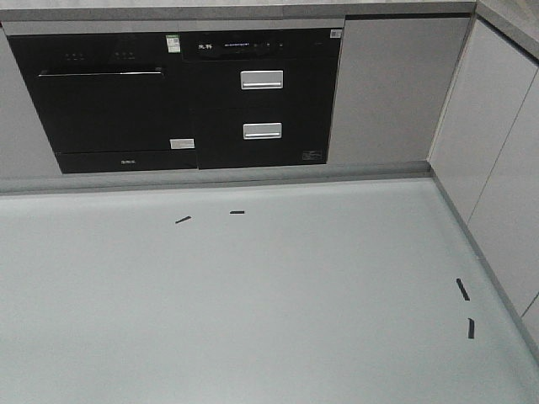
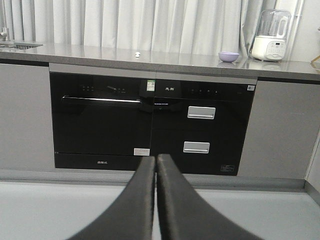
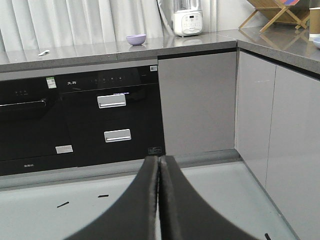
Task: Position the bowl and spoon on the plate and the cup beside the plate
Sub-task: 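Drive the base forward toward the black cabinets and grey countertop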
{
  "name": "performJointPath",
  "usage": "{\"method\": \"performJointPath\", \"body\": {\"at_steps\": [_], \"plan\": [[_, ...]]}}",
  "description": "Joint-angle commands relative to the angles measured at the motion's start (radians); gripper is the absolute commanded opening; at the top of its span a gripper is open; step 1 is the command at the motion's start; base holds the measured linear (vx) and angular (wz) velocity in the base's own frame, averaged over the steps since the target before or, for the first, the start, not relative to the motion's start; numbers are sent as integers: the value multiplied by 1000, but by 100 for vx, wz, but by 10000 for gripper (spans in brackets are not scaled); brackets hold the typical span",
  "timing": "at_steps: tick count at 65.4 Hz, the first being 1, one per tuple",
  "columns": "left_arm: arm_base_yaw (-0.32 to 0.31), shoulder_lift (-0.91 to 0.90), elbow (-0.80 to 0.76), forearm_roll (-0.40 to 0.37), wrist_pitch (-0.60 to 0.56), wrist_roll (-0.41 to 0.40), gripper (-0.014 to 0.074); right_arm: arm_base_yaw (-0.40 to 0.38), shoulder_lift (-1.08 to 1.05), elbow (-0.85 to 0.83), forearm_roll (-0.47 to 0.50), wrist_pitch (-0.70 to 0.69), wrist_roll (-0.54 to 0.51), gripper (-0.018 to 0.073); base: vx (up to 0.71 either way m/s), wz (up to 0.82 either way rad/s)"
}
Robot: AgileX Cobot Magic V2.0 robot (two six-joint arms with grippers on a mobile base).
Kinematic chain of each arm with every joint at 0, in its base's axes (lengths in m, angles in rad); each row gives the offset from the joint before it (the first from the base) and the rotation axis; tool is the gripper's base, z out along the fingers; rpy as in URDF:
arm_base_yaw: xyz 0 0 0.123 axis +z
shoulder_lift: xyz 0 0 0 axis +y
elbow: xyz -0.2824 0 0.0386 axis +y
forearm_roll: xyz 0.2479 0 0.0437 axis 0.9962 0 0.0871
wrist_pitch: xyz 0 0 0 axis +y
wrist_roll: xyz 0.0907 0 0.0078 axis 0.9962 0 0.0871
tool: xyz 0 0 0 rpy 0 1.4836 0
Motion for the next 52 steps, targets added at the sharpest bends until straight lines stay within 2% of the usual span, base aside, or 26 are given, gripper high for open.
{"method": "performJointPath", "body": {"at_steps": [1,52], "plan": [[2,5,28,0,-71,-8,-6,-1,-11,16,-6,-77,-9,-6,0,0],[2,5,28,0,-71,-8,-6,-1,-11,16,-6,-77,-9,-6,0,0]]}}
